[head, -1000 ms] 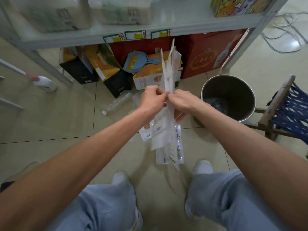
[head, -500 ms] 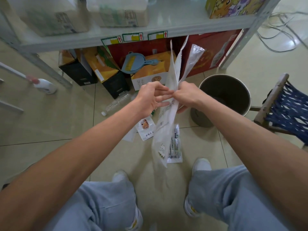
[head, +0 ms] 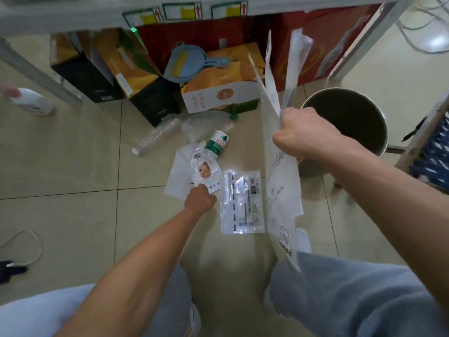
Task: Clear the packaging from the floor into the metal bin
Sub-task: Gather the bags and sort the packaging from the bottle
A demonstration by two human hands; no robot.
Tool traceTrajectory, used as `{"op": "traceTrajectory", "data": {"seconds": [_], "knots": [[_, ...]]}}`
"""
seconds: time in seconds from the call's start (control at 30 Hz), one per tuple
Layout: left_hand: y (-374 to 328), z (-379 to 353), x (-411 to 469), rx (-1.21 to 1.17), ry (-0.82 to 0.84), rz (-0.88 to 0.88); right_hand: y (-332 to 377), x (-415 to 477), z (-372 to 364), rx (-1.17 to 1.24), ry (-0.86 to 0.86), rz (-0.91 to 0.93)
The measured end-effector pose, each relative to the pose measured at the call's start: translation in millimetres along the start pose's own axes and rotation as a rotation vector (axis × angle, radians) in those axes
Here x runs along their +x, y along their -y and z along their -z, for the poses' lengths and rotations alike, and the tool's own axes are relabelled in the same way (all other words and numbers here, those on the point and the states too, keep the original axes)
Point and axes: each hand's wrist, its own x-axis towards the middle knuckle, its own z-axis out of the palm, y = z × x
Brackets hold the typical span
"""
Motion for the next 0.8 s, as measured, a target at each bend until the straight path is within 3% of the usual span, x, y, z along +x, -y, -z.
{"op": "traceTrajectory", "data": {"seconds": [0.13, 0.37, 0.5, 0.63, 0.8], "knots": [[16.1, -68.5, 19.7, -0.120, 0.020, 0.077, 5.8, 5.0, 4.0, -0.056, 0.011, -0.006], [15.1, -127.6, 41.3, 0.048, -0.148, 0.065, 3.7, 0.5, 14.4, -0.124, 0.032, 0.023], [8.4, -125.0, 49.6, 0.141, -0.098, 0.032, 10.3, 3.8, 13.1, -0.140, 0.057, -0.001], [3.7, -100.2, 49.3, 0.082, 0.005, 0.106, 17.4, 9.1, 8.9, -0.118, 0.067, -0.032], [-5.1, -41.0, 35.3, -0.034, 0.133, -0.003, 16.4, 13.7, 2.5, -0.103, 0.080, -0.071]]}}
